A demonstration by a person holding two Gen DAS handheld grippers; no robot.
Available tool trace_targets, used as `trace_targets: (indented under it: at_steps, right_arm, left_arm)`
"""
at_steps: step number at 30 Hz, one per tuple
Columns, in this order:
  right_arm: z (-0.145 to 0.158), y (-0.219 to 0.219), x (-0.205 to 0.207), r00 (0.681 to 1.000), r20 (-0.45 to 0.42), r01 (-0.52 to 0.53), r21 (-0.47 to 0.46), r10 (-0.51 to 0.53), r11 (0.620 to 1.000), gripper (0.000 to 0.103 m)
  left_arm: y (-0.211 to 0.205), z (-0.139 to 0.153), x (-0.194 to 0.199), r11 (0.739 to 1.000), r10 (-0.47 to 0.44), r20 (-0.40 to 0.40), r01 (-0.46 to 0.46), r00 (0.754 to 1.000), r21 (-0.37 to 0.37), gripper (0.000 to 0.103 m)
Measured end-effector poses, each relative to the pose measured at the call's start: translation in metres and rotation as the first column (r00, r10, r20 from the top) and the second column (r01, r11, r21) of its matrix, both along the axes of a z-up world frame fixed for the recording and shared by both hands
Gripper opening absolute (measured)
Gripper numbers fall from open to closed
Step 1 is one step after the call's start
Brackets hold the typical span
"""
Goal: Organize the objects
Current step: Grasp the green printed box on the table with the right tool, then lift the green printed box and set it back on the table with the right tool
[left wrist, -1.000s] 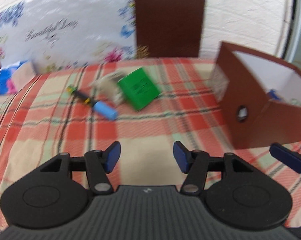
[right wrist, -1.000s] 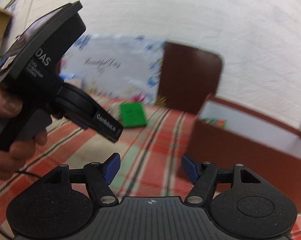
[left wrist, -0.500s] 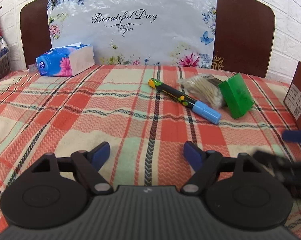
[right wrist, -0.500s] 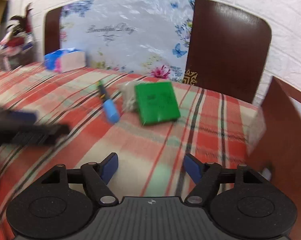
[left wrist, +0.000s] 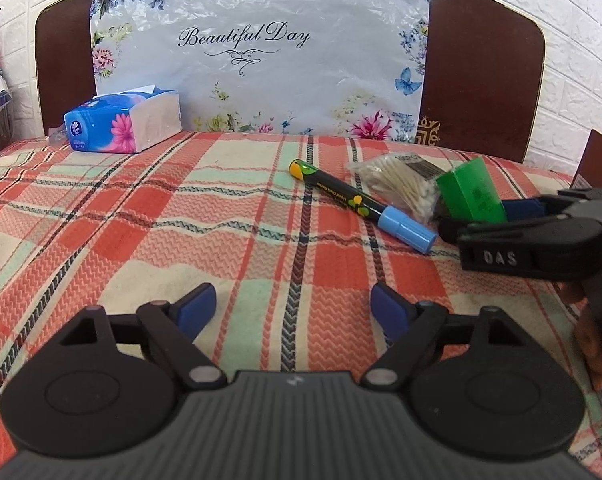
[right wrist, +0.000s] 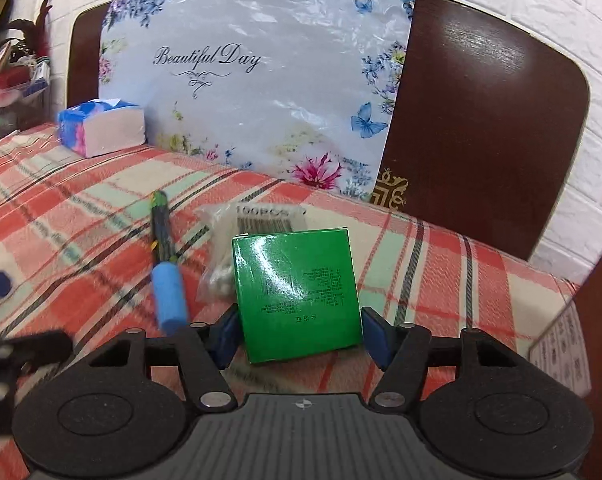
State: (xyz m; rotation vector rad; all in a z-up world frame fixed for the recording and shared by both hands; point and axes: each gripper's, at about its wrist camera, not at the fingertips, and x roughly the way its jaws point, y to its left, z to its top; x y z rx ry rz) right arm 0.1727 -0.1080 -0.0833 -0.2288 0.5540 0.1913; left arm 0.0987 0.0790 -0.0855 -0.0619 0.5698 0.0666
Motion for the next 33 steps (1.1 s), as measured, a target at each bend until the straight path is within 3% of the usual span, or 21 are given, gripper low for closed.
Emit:
trace_targets:
  at_steps: [8,14,33]
  right_arm:
    - [0.001,-0.026,-0.104,0.998,-0.051,-0.044,0.056,0.046,0.997,0.059]
    - [0.001,-0.050,-0.169,0.997,-0.073,0.019,0.126,-0.009,0.992,0.060]
    - [0.001,-0.050,-0.184,0.996,-0.064,0.075,0.136,-0.066,0.988,0.060]
  left_arm:
    - [-0.002,0.000,0.000,1.000,0.000,-0.002,0.000,1.000,0.016,0.085]
    - [-0.008,0.001,0.001,0.998,0.006,-0.011,-0.005,1.000,0.068,0.086]
    - [-0.010,0.001,-0.001,0.996,0.015,-0.018,-0.013,1.000,0.090,0.087]
